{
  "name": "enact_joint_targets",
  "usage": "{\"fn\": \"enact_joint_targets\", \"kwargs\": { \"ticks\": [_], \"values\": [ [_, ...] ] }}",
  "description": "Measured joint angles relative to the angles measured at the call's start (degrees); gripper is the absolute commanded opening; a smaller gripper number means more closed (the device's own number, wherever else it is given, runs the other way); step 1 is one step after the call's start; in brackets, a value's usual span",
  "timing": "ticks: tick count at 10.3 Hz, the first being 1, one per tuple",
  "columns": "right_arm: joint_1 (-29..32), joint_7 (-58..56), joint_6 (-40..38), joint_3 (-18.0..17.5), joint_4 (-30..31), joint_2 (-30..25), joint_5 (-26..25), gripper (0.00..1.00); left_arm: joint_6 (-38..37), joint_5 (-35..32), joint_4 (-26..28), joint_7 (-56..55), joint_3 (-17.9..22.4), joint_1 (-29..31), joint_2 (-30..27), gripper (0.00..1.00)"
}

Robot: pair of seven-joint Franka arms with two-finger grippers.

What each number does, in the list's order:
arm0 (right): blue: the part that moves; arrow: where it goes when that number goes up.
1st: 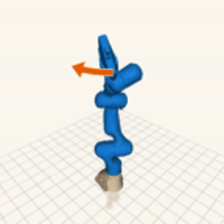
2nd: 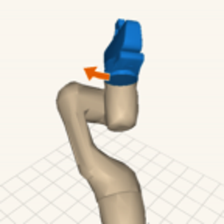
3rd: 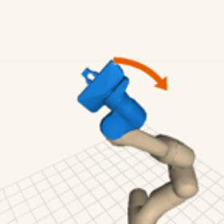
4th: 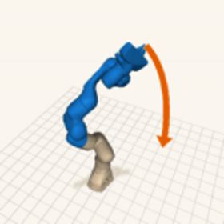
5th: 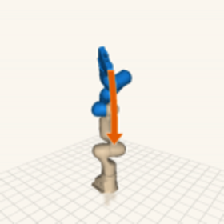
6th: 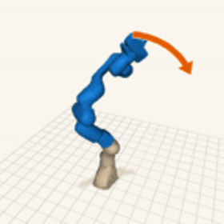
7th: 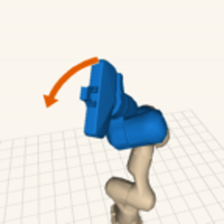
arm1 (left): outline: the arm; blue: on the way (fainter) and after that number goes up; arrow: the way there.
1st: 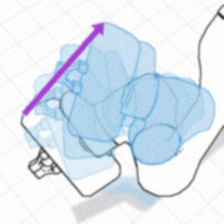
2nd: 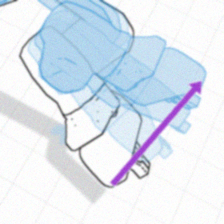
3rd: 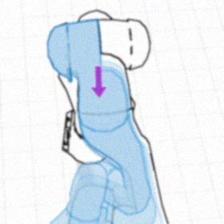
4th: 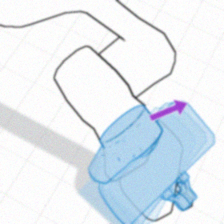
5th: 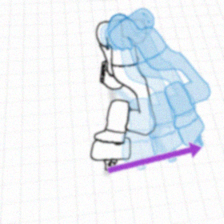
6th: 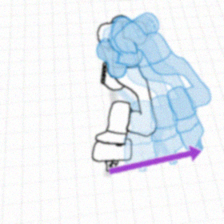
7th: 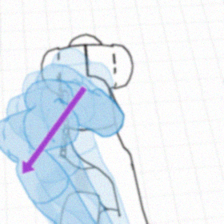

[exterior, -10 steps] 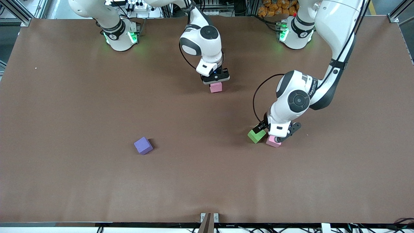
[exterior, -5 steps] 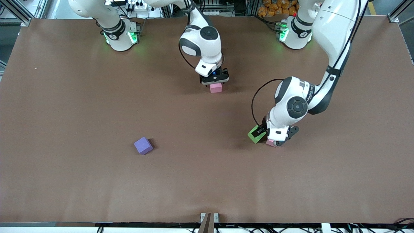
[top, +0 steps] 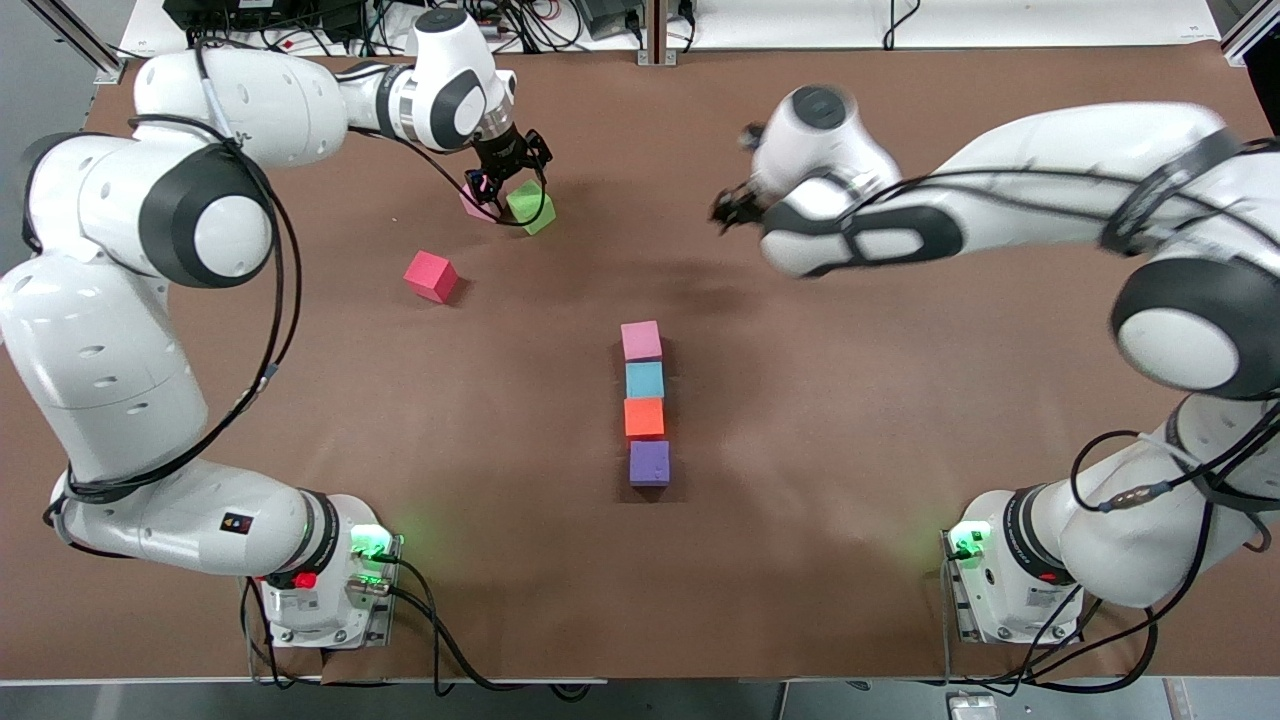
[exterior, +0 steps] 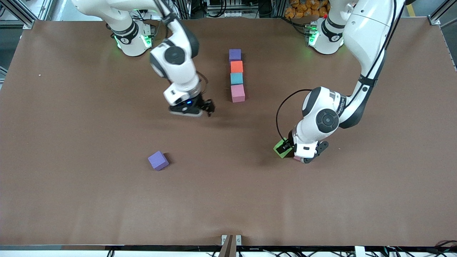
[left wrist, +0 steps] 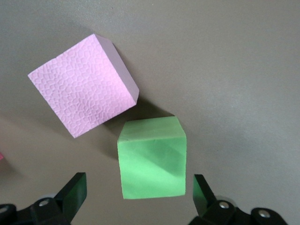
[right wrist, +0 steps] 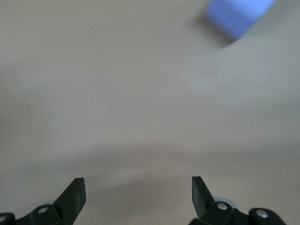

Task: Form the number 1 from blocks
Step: 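Retract the right gripper to rest while the left gripper lifts the green cube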

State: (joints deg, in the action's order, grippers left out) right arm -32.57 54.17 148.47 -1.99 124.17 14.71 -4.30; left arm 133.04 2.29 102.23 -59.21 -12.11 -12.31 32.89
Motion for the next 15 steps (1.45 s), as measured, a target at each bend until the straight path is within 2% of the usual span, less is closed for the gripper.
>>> {"fn": "enact_joint_targets", "kwargs": {
  "ticks": [3,6,7,8,10,11,15],
  "values": [
    [11.0,-14.0,-1.5,-0.1,-1.0,-2.8,-0.3,1.00,1.7,0.0,-0.3,0.0,0.2,-0.3,1.8,1.00],
    [19.5,-27.9,-13.7,-0.1,-7.2,-6.4,-0.4,1.00,2.3,0.0,-0.6,0.0,0.3,-0.5,2.7,1.00],
    [21.4,-30.0,-18.2,-0.1,-10.1,-7.0,-0.4,1.00,3.0,0.0,-0.6,0.0,0.3,-0.6,3.1,0.80],
    [22.4,-30.9,-22.3,-0.1,-13.2,-7.3,-0.4,1.00,3.7,0.0,-0.7,0.0,0.3,-0.7,3.5,0.52],
    [23.5,-32.4,-27.7,-0.1,-18.3,-7.7,-0.4,1.00,4.3,0.0,-0.8,0.2,0.4,-1.4,4.1,0.03],
    [24.1,-34.5,-30.1,-0.1,-20.5,-7.8,-0.4,1.00,4.3,-0.5,-0.9,1.0,0.4,-1.5,4.1,0.00],
    [26.3,-37.3,-39.8,0.9,-30.0,-7.9,-0.4,1.00,4.3,-6.4,-1.2,2.0,0.1,-3.6,4.1,0.00]
  ]
}}
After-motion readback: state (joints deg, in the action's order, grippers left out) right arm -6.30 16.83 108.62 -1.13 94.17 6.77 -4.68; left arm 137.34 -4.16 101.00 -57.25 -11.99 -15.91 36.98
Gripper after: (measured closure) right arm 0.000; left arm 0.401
